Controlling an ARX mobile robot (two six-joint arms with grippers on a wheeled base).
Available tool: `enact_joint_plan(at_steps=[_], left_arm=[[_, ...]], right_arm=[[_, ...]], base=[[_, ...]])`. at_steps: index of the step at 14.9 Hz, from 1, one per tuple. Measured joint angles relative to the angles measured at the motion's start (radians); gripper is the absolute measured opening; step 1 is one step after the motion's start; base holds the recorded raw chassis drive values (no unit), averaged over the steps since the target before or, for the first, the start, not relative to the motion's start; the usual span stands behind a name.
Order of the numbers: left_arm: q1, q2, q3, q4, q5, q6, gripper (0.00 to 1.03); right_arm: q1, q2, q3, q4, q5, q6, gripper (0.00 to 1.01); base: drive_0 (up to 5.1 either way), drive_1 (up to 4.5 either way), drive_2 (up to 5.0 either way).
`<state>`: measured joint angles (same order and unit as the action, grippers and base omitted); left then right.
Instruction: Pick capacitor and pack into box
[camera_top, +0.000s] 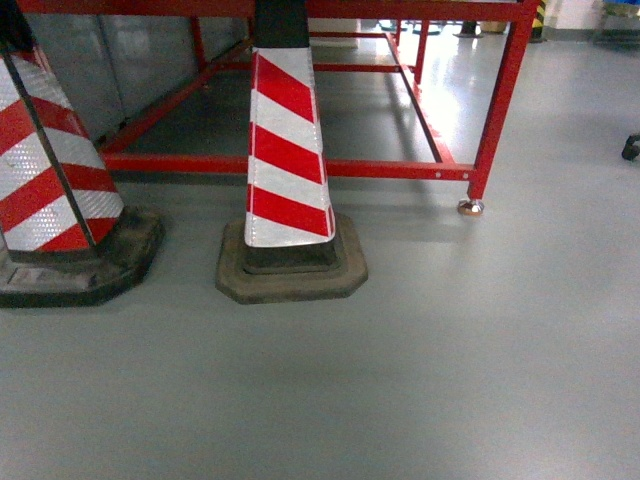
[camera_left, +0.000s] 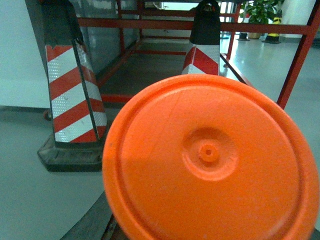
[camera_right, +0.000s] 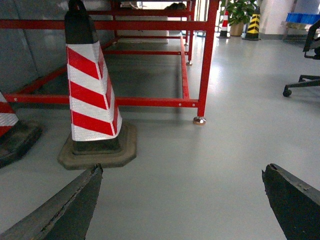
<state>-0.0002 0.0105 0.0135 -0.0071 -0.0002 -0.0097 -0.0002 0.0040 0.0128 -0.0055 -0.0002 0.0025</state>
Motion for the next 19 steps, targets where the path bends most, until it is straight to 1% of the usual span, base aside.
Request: enact_joint_plan(at_steps=[14,19], left_arm=[[0.000,0.000,0.000,0.000,0.000,0.000,0.44],[0.000,0.000,0.000,0.001,0.000,0.000,0.44]], right_arm=[[0.000,0.000,0.000,0.004,0.000,0.000,0.98],[0.000,0.000,0.000,0.000,0.000,0.000,0.98]], base=[[0.1,4.13,-3.9],[0.0,0.00,0.0]])
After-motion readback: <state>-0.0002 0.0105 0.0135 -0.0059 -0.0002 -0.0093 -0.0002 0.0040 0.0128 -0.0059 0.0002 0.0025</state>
